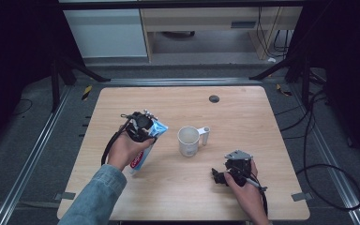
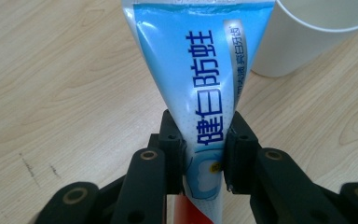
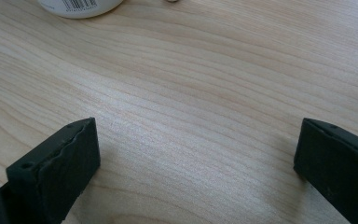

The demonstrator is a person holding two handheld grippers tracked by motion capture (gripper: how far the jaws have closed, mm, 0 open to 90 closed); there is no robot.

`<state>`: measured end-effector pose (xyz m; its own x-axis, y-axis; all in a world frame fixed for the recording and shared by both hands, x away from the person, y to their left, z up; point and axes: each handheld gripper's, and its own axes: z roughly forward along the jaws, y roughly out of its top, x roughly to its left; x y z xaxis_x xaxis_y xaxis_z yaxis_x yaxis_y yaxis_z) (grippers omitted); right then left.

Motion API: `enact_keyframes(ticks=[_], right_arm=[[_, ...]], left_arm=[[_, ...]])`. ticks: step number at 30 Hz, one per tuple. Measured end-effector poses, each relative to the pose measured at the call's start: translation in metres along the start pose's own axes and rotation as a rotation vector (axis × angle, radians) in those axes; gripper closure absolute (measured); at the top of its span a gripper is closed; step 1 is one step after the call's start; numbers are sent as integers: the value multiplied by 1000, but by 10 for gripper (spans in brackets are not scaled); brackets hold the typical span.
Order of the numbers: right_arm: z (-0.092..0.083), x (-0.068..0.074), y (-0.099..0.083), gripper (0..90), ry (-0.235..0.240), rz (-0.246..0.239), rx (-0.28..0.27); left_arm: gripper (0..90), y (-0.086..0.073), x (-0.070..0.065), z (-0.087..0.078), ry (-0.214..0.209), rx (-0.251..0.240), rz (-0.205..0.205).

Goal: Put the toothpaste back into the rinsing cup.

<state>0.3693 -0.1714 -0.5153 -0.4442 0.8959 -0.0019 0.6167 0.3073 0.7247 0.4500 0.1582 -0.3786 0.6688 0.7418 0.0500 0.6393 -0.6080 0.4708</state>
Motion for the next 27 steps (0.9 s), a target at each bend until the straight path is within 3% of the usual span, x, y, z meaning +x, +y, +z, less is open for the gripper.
enact_keyframes(ticks=[8, 18, 27], right_arm=[[0, 0, 0, 4, 0, -1, 0], [0, -1, 0, 4, -3, -14, -1], [0, 0, 0, 4, -5, -2, 1]], left_arm=[[721, 4, 3, -15, 14, -44, -19], [722, 21, 5, -35, 39, -89, 2], [723, 24, -3, -37, 33, -128, 19]])
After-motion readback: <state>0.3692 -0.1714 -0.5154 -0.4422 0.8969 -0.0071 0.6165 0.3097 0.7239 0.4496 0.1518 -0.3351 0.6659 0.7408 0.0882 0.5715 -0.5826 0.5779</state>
